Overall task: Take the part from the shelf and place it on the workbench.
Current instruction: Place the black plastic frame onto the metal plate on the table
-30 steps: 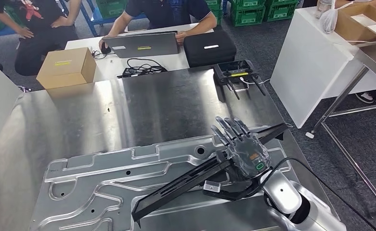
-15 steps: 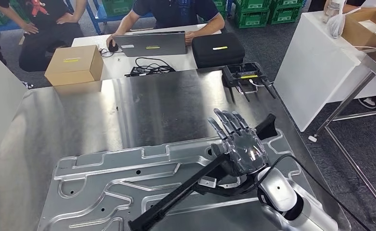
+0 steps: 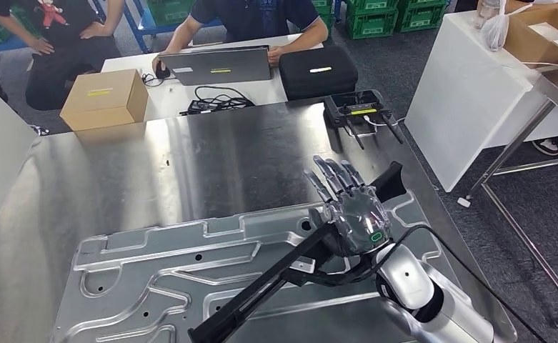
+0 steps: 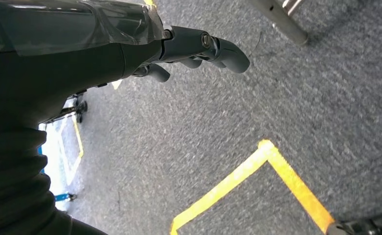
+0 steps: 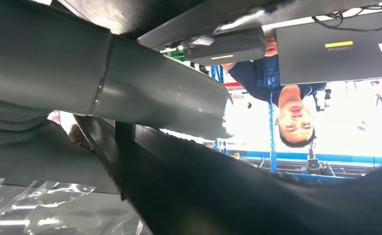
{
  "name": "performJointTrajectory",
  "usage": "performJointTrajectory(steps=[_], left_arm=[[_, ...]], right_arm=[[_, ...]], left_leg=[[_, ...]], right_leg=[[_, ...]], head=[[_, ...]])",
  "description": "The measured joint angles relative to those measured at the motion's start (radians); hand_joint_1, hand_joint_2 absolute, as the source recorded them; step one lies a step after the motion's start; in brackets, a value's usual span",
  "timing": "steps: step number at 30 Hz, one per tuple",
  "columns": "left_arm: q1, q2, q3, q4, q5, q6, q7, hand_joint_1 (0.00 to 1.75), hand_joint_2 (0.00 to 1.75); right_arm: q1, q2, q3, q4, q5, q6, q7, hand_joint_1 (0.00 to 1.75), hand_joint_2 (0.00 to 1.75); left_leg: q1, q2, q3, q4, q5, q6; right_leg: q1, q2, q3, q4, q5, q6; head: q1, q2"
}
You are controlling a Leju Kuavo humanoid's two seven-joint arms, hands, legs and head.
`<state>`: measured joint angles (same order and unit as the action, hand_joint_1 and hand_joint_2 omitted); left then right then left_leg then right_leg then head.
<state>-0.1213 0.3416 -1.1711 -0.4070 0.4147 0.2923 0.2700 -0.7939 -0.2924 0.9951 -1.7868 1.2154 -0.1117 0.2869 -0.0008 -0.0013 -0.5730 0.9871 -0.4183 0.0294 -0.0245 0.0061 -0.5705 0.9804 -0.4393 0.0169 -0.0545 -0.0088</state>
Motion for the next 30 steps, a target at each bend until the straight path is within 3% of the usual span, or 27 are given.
performJointTrajectory(steps=[3, 5, 7, 9, 10, 11, 12, 14, 16, 20, 22, 24, 25, 26, 27, 30], left_arm=[[0.0, 0.009, 0.0, 0.002, -0.002, -0.008, -0.013, 0.0, 1.75], [0.001, 0.016, 0.0, 0.003, -0.006, -0.014, -0.023, 0.0, 1.75], [-0.001, 0.02, -0.001, 0.005, -0.01, -0.02, -0.03, 0.0, 1.75], [-0.001, 0.023, -0.001, 0.008, -0.012, -0.023, -0.037, 0.0, 1.75], [0.0, 0.024, -0.001, 0.009, -0.012, -0.024, -0.041, 0.0, 1.75], [0.0, 0.024, -0.001, 0.01, -0.012, -0.024, -0.045, 0.0, 1.75], [0.001, 0.025, -0.001, 0.011, -0.012, -0.024, -0.048, 0.0, 1.75], [0.001, 0.028, -0.001, 0.014, -0.014, -0.028, -0.049, 0.0, 1.75], [0.0, 0.032, -0.001, 0.017, -0.017, -0.034, -0.048, 0.0, 1.75], [0.001, 0.047, -0.001, 0.02, -0.025, -0.045, -0.045, 0.0, 1.75], [0.001, 0.051, -0.002, 0.022, -0.029, -0.048, -0.044, 0.0, 1.75], [0.001, 0.052, -0.002, 0.023, -0.032, -0.05, -0.044, 0.0, 1.75], [0.001, 0.052, -0.002, 0.023, -0.033, -0.051, -0.044, 0.0, 1.75], [0.002, 0.052, -0.002, 0.024, -0.034, -0.052, -0.044, 0.0, 1.75], [0.002, 0.052, -0.002, 0.025, -0.034, -0.054, -0.044, 0.0, 1.75], [0.001, 0.057, -0.002, 0.026, -0.036, -0.056, -0.046, 0.0, 1.75]], right_arm=[[0.0, 0.0, -0.002, 0.0, 0.001, 0.0, -0.001, 0.0, 0.0], [0.001, -0.001, -0.004, 0.0, 0.004, -0.002, -0.003, 0.0, 0.0], [0.002, -0.002, -0.006, 0.0, 0.006, -0.004, -0.005, 0.0, 0.0], [0.009, -0.008, -0.007, 0.002, 0.006, -0.004, -0.006, 0.0, 0.0], [0.015, -0.013, -0.008, 0.004, 0.002, -0.004, -0.004, 0.0, 0.0], [0.023, -0.02, -0.011, 0.004, -0.003, -0.004, -0.002, 0.0, 0.0], [0.029, -0.028, -0.016, 0.005, -0.01, -0.004, 0.002, 0.0, 0.0], [0.036, -0.046, -0.033, 0.005, -0.026, -0.007, 0.006, 0.0, 0.0], [0.039, -0.059, -0.052, 0.005, -0.035, -0.009, 0.002, 0.0, 0.0], [0.046, -0.072, -0.062, 0.004, -0.016, 0.005, -0.014, 0.0, 0.0], [0.047, -0.072, -0.062, 0.004, -0.004, 0.012, -0.017, 0.0, 0.0], [0.049, -0.072, -0.061, 0.003, 0.003, 0.015, -0.017, 0.0, 0.0], [0.05, -0.071, -0.061, 0.003, 0.006, 0.017, -0.017, 0.0, 0.0], [0.051, -0.071, -0.06, 0.002, 0.007, 0.019, -0.016, 0.0, 0.0], [0.051, -0.07, -0.06, 0.001, 0.008, 0.021, -0.015, 0.0, 0.0], [0.05, -0.067, -0.06, -0.01, 0.009, 0.027, -0.011, 0.0, 0.0]], left_leg=[[-0.011, -0.001, 0.012, -0.037, 0.004, 0.013], [-0.008, 0.0, 0.019, -0.049, 0.012, 0.024], [-0.006, 0.001, 0.024, -0.058, 0.019, 0.033], [-0.01, 0.001, 0.024, -0.058, 0.019, 0.038], [-0.012, 0.001, 0.024, -0.058, 0.018, 0.039], [-0.013, 0.0, 0.025, -0.058, 0.017, 0.04], [-0.014, -0.001, 0.026, -0.057, 0.016, 0.04], [-0.014, -0.002, 0.027, -0.049, 0.01, 0.036], [-0.018, -0.003, 0.022, -0.035, 0.002, 0.029], [-0.016, -0.002, 0.012, -0.012, -0.016, 0.018], [-0.009, -0.002, -0.025, 0.073, -0.066, 0.001], [-0.001, -0.002, -0.089, 0.211, -0.127, -0.014], [0.003, -0.002, -0.113, 0.259, -0.14, -0.017], [0.005, -0.002, -0.12, 0.272, -0.136, -0.018], [0.006, -0.002, -0.106, 0.243, -0.113, -0.017], [0.002, -0.002, -0.002, 0.026, -0.021, -0.005]], right_leg=[[-0.002, 0.0, 0.0, -0.006, 0.001, 0.018], [-0.003, -0.001, -0.003, 0.008, -0.012, 0.029], [0.0, -0.002, -0.041, 0.098, -0.065, 0.031], [0.003, -0.002, -0.108, 0.238, -0.127, 0.031], [0.004, -0.002, -0.13, 0.28, -0.137, 0.031], [0.005, -0.002, -0.132, 0.283, -0.126, 0.03], [0.005, -0.002, -0.114, 0.242, -0.097, 0.03], [0.005, -0.003, -0.046, 0.102, -0.032, 0.027], [0.005, -0.003, -0.006, 0.014, -0.003, 0.021], [0.006, -0.001, -0.003, 0.001, 0.0, 0.006], [0.001, -0.001, -0.003, 0.0, 0.003, 0.0], [0.0, -0.002, -0.004, 0.0, 0.003, -0.001], [-0.001, -0.003, -0.005, 0.0, 0.003, -0.002], [-0.001, -0.003, -0.004, 0.0, 0.002, -0.002], [-0.001, -0.003, -0.003, 0.0, 0.002, -0.002], [0.0, -0.001, 0.0, -0.001, 0.003, 0.001]], head=[[0.0, 0.0], [0.0, 0.0], [0.001, 0.0], [0.001, 0.0], [0.001, 0.0], [0.001, 0.0], [0.001, 0.0], [0.001, 0.0], [0.001, 0.0], [0.001, 0.0], [0.0, 0.0], [0.0, 0.0], [0.0, 0.0], [0.0, 0.0], [0.0, 0.0], [0.0, 0.0]])
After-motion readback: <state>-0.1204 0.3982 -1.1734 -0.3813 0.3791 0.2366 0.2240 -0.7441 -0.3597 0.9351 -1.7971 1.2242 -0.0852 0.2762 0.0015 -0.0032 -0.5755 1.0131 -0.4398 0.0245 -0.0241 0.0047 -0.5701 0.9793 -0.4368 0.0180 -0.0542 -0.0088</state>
